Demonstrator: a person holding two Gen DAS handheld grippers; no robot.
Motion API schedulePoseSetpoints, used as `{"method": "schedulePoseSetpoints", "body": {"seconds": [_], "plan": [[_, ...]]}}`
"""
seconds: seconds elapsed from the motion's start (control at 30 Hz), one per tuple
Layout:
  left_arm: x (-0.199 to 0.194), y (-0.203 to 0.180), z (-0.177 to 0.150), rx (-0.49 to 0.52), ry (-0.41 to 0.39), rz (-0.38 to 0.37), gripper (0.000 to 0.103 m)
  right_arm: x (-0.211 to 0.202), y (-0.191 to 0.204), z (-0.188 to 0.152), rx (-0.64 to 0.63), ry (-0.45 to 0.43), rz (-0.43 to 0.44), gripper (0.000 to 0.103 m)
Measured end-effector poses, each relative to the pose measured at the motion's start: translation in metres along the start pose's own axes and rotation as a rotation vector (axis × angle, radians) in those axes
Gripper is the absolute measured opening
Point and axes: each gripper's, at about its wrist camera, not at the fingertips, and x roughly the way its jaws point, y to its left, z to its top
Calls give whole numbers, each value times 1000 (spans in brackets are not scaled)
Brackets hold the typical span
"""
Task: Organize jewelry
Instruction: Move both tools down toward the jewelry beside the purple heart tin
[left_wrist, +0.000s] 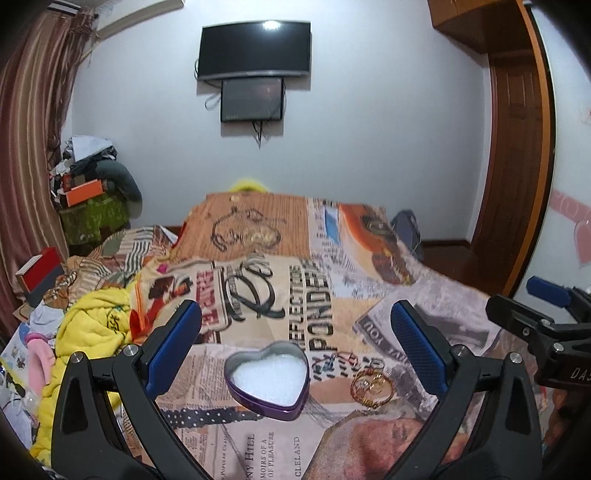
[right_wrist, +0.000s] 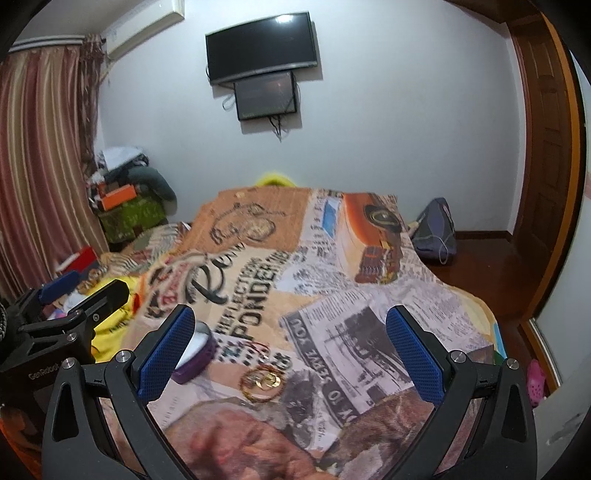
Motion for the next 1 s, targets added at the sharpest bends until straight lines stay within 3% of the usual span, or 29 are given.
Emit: {"method": "schedulePoseSetpoints", "body": {"seconds": [0.3, 0.4, 0.6, 0.67, 0.83, 1.0], "plan": [[60, -9, -36, -3, 236, -78, 103, 38, -28, -25, -8, 146, -12, 102], [70, -17, -45, 11, 275, -116, 101, 49, -33, -34, -19, 199, -2, 95], [87, -37, -59, 56, 347, -194, 82, 68, -42, -51, -26, 293, 34, 71], [93, -39, -61, 62, 368, -213, 70, 71, -45, -54, -22, 306, 40, 66], [109, -49, -70, 73, 438, -260, 45, 74, -52, -57, -1, 327, 68, 60], [125, -53, -79, 74, 489, -271, 32, 79, -53, -59, 24, 344, 110, 60]]}}
